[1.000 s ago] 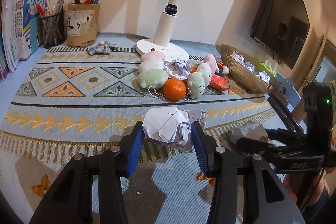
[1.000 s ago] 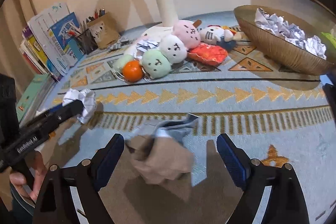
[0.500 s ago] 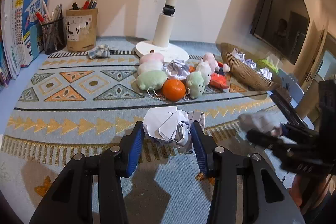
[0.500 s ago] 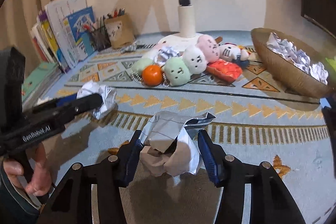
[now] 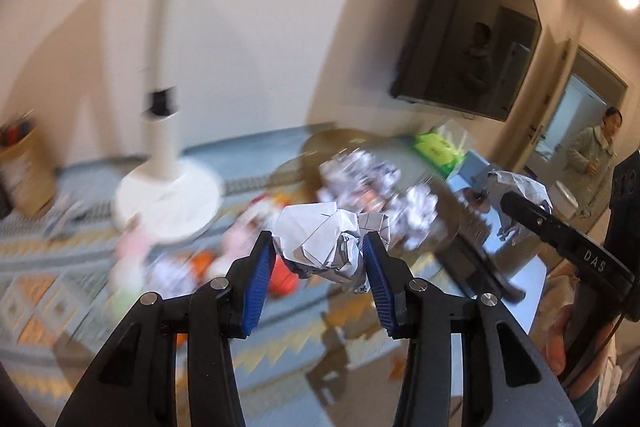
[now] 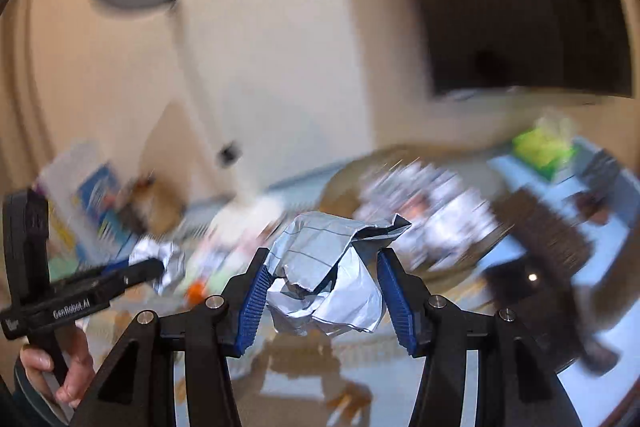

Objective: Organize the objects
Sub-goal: 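Carry both balls over the basket and open both grippers, then move both grippers back over the rug toward the toys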

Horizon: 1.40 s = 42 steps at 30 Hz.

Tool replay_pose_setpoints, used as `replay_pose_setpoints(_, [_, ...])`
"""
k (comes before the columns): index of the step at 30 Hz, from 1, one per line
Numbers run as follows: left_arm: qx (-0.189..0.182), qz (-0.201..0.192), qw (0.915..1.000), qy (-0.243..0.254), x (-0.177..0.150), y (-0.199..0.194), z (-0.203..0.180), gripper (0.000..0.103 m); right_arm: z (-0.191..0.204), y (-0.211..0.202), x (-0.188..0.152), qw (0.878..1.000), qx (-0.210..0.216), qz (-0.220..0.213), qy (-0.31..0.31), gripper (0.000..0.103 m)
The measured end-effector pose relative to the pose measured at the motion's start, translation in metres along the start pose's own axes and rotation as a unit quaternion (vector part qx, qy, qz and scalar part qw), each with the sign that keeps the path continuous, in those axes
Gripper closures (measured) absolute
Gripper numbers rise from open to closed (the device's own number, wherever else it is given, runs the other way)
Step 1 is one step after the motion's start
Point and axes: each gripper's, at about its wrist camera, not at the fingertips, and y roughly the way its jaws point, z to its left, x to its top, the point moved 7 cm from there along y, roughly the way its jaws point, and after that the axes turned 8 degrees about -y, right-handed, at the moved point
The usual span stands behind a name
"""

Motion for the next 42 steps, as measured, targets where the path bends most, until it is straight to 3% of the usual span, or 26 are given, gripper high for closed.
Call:
replay_pose_setpoints(5, [-0.002,0.013,0.9999,-0.006,0.022,0.061,-0.03,0.061,-0.057,0.027,0.031,0.998,-0.019,0.001,0.059,0.05])
replay_pose_setpoints(8, [-0.002,0.027,0.9996,-0.006,0.027,0.089,-0.042,0.061,-0.072,0.055,0.045,0.997,-0.017,0.009,0.069,0.05])
replay_pose_setpoints(12, [0.009,0.018,0.9996,0.021,0.031,0.107,-0.055,0.061,-0.079,0.081,0.058,0.998,-0.004,0.001,0.064,0.05])
replay_pose_setpoints(14, [0.007,0.015,0.9993,0.033,0.034,0.12,-0.058,0.055,-0.085,0.095,0.06,0.998,-0.012,0.003,0.065,0.05])
replay_pose_setpoints(15, [0.001,0.014,0.9992,0.039,0.033,0.127,-0.059,0.042,-0.088,0.101,0.061,0.998,-0.012,0.005,0.067,0.045])
replay_pose_setpoints(16, [0.001,0.015,0.9989,0.043,0.032,0.131,-0.058,0.034,-0.09,0.113,0.061,0.998,-0.007,0.012,0.068,0.032])
replay_pose_setpoints(18, [0.001,0.017,0.9989,0.043,0.028,0.132,-0.055,0.029,-0.098,0.13,0.058,0.997,-0.006,0.03,0.076,0.02])
replay_pose_setpoints(19, [-0.004,0.023,0.9989,0.041,0.026,0.129,-0.053,0.029,-0.104,0.133,0.054,0.996,-0.009,0.033,0.086,0.02])
replay_pose_setpoints(23, [-0.013,0.025,0.9992,0.027,0.021,0.096,-0.041,0.029,-0.115,0.122,0.04,0.993,0.001,0.033,0.112,0.02])
replay_pose_setpoints(28, [-0.001,-0.024,0.999,0.037,0.024,0.008,-0.026,0.028,-0.095,0.081,0.03,0.994,0.026,0.028,0.107,0.019])
replay_pose_setpoints(29, [0.008,-0.038,0.9985,0.04,0.025,-0.014,-0.02,0.023,-0.086,0.073,0.03,0.994,0.034,0.027,0.1,0.019])
replay_pose_setpoints(31, [0.032,-0.072,0.9962,0.036,0.025,-0.06,-0.004,0.011,-0.061,0.053,0.033,0.995,0.055,0.021,0.08,0.016])
replay_pose_setpoints(32, [0.05,-0.088,0.9944,0.03,0.025,-0.081,0.004,0.0,-0.047,0.045,0.034,0.995,0.066,0.018,0.07,0.013])
replay_pose_setpoints(34, [0.084,-0.12,0.9892,0.006,0.017,-0.121,0.031,0.001,-0.015,0.031,0.031,0.994,0.092,0.012,0.055,0.002])
replay_pose_setpoints(36, [0.129,-0.126,0.983,-0.033,-0.002,-0.147,0.07,0.001,0.013,0.027,0.018,0.992,0.112,0.014,0.049,0.0])
replay_pose_setpoints(39, [0.195,-0.117,0.9712,-0.071,-0.038,-0.148,0.124,0.001,0.06,0.045,-0.035,0.99,0.133,0.031,0.034,0.0])
replay_pose_setpoints(42, [0.242,-0.084,0.962,-0.095,-0.079,-0.123,0.172,0.001,0.082,0.073,-0.083,0.993,0.089,0.072,0.0,0.0])
